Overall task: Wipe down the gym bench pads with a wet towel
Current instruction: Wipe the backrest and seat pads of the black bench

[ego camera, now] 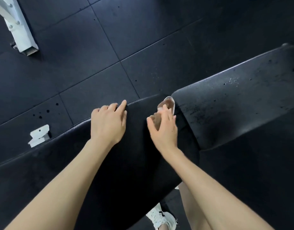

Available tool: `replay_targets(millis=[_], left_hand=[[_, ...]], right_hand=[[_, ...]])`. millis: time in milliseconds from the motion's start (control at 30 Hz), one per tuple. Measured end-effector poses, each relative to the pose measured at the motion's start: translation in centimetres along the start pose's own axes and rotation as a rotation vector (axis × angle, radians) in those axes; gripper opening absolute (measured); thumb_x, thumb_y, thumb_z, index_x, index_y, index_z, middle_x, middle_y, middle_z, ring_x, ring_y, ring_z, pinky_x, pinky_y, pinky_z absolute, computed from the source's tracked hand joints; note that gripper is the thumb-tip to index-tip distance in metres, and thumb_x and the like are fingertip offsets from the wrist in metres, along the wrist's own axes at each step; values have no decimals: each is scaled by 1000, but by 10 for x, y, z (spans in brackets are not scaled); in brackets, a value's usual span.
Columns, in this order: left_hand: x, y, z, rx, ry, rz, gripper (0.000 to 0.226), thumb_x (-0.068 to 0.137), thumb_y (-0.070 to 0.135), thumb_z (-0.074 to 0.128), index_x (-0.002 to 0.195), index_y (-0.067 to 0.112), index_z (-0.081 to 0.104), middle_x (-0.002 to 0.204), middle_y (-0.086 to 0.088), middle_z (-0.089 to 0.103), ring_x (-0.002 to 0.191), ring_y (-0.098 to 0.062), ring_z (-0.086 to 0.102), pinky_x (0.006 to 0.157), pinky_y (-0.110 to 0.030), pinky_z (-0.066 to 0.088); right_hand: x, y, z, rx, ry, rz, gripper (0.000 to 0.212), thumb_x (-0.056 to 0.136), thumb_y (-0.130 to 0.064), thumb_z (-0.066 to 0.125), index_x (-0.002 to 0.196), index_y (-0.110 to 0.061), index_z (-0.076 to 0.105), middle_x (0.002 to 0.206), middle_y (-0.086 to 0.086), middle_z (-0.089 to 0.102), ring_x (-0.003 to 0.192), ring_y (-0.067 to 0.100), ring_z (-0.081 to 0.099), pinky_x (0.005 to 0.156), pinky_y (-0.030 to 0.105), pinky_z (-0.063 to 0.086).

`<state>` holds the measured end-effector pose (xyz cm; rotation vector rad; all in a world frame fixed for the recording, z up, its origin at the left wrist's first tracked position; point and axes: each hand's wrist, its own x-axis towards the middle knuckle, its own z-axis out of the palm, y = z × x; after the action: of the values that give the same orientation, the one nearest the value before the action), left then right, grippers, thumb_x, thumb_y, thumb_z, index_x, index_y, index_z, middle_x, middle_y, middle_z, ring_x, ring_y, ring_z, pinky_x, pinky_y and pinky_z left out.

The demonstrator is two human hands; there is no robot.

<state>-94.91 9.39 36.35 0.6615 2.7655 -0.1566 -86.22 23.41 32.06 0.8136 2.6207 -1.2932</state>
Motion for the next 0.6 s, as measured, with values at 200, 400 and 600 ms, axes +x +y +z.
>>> replay_targets(millis=[200,400,600], left_hand=[[0,3,-3,-53,20,-48,44,93,27,28,114,9,62,89,-9,70,71,-34,61,63,-39,43],[-1,5,-4,-34,23,-60,42,93,27,28,114,9,60,92,-9,68,71,-35,59,64,-39,41],[5,11,-3,40,26,-84,35,92,23,32,107,8,60,88,-13,67,67,-36,57,61,-38,35]], right_hand=[[30,-6,11,-90,-121,-423,40,87,-33,46,113,-6,61,137,11,53,133,29,43,115,50,21],[94,17,-25,40,-49,76,21,94,-30,47,106,-17,56,109,-1,65,102,23,59,97,38,39],[23,68,-52,-25,-65,301,13,95,-28,48,98,-16,53,95,3,64,90,25,59,71,27,33]])
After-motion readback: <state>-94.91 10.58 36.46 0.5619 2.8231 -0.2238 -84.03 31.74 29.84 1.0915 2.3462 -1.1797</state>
